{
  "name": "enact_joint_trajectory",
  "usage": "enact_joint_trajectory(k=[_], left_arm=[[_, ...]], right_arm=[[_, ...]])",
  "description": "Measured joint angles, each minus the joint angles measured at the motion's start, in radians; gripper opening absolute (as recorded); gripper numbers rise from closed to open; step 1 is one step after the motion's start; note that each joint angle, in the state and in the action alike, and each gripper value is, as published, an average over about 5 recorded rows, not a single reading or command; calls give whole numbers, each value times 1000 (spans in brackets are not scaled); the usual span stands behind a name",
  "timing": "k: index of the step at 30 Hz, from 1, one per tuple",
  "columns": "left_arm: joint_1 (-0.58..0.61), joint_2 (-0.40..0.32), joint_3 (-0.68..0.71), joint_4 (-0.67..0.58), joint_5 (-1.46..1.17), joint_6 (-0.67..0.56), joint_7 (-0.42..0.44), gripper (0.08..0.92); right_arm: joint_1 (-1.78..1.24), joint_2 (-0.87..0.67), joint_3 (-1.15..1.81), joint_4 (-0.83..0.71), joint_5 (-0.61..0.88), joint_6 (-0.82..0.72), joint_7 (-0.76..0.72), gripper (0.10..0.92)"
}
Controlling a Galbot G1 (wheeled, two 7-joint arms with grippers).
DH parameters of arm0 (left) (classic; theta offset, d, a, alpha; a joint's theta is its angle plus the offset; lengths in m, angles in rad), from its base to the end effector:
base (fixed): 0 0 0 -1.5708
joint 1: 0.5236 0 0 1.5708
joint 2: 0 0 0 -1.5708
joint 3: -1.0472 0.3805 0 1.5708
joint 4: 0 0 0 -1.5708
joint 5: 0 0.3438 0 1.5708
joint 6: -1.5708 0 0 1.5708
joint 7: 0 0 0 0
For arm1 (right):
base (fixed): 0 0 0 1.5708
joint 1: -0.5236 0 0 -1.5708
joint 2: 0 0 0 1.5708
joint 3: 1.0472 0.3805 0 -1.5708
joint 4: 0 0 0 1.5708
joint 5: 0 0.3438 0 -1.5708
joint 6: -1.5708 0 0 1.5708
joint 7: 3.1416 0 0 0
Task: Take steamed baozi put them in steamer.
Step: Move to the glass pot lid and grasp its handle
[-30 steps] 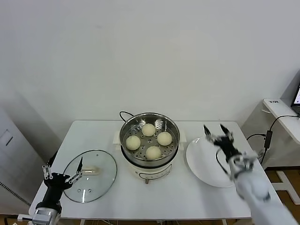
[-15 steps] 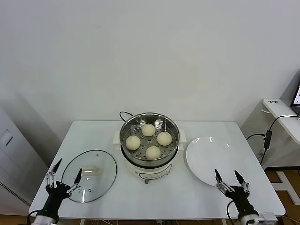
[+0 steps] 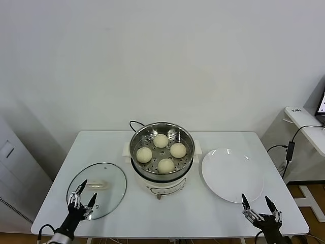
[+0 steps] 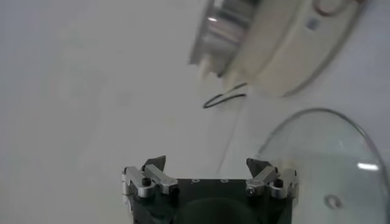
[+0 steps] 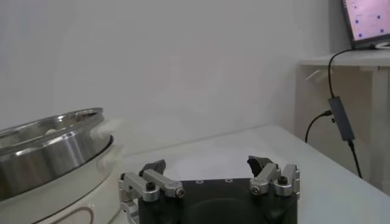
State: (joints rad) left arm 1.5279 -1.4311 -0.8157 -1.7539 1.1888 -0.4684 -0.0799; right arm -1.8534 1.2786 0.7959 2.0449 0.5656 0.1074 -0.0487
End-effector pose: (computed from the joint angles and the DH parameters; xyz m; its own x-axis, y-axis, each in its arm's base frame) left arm 0.1477 0.1407 -0.4168 -0.9788 0.1866 0.0848 0.1213 0.1938 0.9735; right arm 0.0666 -0.1432 -0.3444 -0.9852 0.0684 0.1571 0.0930 0.9836 0.1548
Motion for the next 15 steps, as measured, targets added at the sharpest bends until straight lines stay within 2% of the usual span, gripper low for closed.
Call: enact_joint_trajectory(k=[15], left_arm=[[-173,9,24,160,232,75,-69,823]], right_arm=[[-51,27,25,27,-14,5,-7,823]])
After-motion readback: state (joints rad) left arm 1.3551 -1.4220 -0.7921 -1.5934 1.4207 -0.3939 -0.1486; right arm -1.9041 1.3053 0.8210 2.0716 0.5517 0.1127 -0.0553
